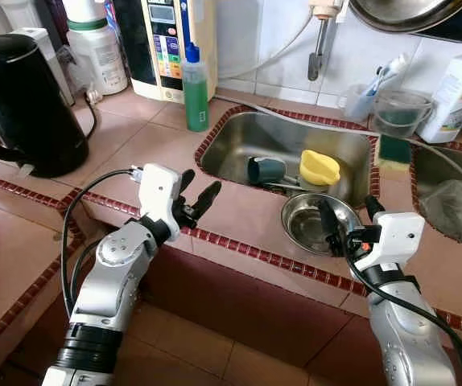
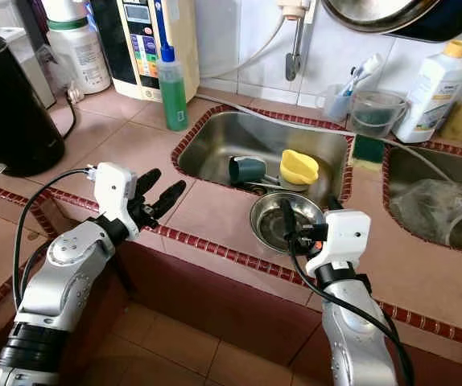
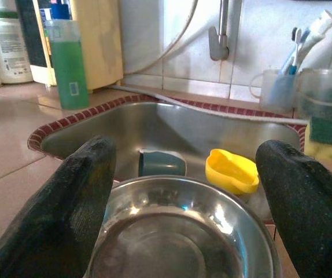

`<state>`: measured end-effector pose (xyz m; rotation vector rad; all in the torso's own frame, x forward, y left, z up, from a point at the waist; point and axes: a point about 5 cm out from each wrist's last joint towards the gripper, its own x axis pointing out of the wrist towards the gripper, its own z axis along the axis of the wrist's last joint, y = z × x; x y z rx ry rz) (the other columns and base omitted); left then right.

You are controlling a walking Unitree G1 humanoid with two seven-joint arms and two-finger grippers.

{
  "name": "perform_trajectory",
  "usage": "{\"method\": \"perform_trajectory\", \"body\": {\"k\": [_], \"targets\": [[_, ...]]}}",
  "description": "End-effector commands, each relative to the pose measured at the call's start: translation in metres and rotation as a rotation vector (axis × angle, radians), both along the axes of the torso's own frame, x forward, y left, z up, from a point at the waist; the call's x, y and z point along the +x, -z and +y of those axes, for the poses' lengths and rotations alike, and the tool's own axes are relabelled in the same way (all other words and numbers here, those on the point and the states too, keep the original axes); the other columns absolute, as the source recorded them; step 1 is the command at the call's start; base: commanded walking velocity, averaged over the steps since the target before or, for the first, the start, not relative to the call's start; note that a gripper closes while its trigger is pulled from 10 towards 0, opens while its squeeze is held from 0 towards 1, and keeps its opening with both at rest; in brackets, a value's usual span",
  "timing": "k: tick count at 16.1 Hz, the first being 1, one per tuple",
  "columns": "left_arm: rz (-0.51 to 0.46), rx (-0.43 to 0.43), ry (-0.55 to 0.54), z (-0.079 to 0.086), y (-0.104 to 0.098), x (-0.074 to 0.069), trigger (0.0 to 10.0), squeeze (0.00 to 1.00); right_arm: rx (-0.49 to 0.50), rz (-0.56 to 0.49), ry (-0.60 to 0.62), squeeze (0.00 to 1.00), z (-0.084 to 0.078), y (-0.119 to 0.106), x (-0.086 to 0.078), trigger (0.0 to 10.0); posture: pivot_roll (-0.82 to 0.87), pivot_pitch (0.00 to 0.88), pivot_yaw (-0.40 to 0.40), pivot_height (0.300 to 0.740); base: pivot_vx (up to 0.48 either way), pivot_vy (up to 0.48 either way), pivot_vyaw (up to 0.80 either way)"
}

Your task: Kitchen organization

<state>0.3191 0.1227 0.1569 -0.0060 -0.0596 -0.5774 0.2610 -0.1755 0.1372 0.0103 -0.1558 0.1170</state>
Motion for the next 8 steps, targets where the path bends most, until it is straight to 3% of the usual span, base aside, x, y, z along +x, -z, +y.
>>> {"method": "perform_trajectory", "body": {"k": [1, 6, 8], "targets": [[-0.022, -0.007, -0.011, 0.0001, -0.004, 0.0031, 10.0, 0.0, 0.016, 0.012, -0.006, 0.0, 0.0021, 0.0003, 0.0024, 10.0, -0.13, 0.022, 0.026, 0.74, 0.0, 0.0, -0.68], [-0.033, -0.06, -0.048, 0.0063, -0.0051, 0.0011, 10.0, 0.0, 0.014, 0.009, -0.015, 0.0, 0.0026, 0.0003, 0.0043, 10.0, -0.12, 0.019, 0.014, 0.74, 0.0, 0.0, -0.67], [-0.037, -0.066, -0.054, 0.0071, -0.006, 0.0011, 10.0, 0.0, 0.018, 0.005, -0.018, 0.0, 0.0028, -0.0001, 0.0046, 10.0, -0.12, 0.019, 0.012, 0.74, 0.0, -0.48, -0.66]]}}
